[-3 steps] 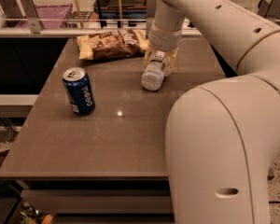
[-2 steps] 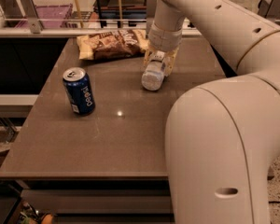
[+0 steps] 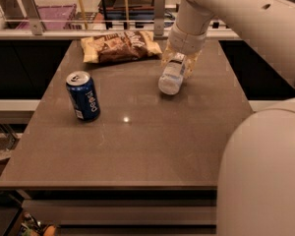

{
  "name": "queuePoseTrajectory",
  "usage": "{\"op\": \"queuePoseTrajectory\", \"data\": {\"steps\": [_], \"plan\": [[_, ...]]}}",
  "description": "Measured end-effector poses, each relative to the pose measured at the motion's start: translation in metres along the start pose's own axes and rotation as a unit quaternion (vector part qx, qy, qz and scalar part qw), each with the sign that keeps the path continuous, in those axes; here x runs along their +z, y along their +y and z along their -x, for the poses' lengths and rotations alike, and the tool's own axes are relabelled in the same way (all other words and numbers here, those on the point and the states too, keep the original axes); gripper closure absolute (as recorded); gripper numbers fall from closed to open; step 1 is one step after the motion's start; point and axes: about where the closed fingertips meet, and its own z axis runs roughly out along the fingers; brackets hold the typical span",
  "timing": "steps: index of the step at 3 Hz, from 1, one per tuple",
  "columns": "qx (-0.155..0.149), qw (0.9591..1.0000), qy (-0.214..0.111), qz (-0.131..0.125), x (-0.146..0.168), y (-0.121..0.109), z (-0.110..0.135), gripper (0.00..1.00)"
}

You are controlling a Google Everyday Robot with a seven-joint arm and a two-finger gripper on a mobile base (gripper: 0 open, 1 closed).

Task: Pick blue plastic bottle

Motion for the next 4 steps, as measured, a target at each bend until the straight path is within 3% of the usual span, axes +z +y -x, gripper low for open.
{"op": "queuePoseTrajectory", "data": {"steps": [2, 3, 4], "plan": [[0.002, 0.9962, -0.074, 0.044, -0.030, -0.027, 0.003, 1.00], [-0.011, 0.9890, -0.121, 0.085, -0.051, -0.033, 0.013, 1.00], [-0.033, 0.9779, -0.162, 0.128, -0.073, -0.038, 0.026, 1.00]]}}
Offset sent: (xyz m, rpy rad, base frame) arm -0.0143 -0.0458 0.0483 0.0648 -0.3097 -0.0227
